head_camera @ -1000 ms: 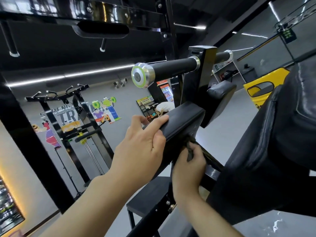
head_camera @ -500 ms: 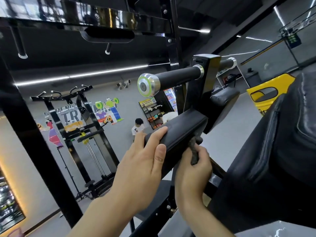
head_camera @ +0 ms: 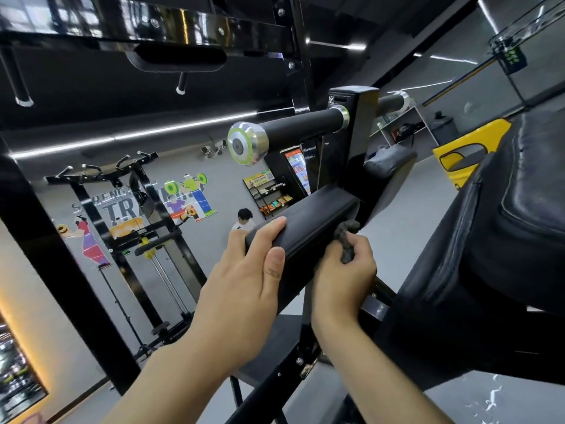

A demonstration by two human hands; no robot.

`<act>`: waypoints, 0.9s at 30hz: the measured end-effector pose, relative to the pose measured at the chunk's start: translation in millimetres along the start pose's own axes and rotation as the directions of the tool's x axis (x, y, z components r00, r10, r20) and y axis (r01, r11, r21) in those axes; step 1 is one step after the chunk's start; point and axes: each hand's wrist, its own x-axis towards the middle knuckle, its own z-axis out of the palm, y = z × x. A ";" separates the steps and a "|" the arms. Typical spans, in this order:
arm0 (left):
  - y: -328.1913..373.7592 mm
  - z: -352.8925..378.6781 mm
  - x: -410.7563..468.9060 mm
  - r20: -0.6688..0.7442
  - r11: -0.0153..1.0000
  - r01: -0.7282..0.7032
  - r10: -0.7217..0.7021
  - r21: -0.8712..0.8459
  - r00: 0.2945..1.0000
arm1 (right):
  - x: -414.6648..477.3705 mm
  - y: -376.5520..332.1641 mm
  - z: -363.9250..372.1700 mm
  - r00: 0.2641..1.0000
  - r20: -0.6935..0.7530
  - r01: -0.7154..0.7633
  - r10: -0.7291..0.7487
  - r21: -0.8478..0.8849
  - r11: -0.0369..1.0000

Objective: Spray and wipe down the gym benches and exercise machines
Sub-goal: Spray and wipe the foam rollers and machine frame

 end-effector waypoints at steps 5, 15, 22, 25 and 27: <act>-0.8 2.1 -0.2 -0.012 1.000 -0.001 0.001 -0.006 1.000 | -12.5 -5.9 -10.8 0.978 0.101 0.188 -0.181 -0.064 0.980; -4.3 4.3 1.2 -0.035 1.000 -0.014 0.013 -0.019 0.999 | -27.3 -9.9 -11.2 0.962 0.113 0.246 -0.249 0.036 0.969; -2.6 4.1 1.4 -0.027 1.000 -0.002 0.002 -0.023 1.000 | -36.9 -3.6 -16.3 0.964 0.171 0.196 -0.206 0.072 0.978; -2.9 4.7 1.2 -0.030 0.999 0.004 -0.006 -0.036 1.000 | -28.5 2.1 -9.7 0.988 0.102 0.112 -0.117 0.054 0.992; -2.6 4.4 1.0 -0.032 0.999 -0.002 0.001 -0.041 0.999 | -47.4 3.7 -15.2 0.975 0.163 0.148 -0.154 0.047 0.988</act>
